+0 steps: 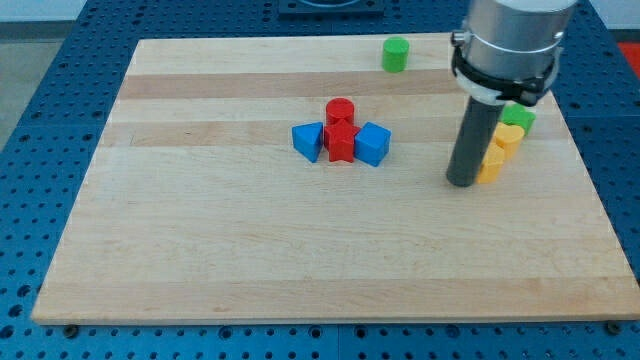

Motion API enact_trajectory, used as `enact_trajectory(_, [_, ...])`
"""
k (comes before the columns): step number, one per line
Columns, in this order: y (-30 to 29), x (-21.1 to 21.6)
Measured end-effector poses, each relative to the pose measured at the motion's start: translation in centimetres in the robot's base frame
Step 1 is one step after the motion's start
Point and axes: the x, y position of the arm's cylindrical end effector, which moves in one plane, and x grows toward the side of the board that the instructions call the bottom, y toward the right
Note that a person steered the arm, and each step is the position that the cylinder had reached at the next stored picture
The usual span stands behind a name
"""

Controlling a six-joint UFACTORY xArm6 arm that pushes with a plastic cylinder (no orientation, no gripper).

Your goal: Slide the yellow hexagon closer to yellow heart

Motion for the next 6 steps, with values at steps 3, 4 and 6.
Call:
enact_trajectory(3, [3.1,1.2])
enact_trajectory(4, [1.3,1.6])
enact_trajectory(6, [0.2,-0.5])
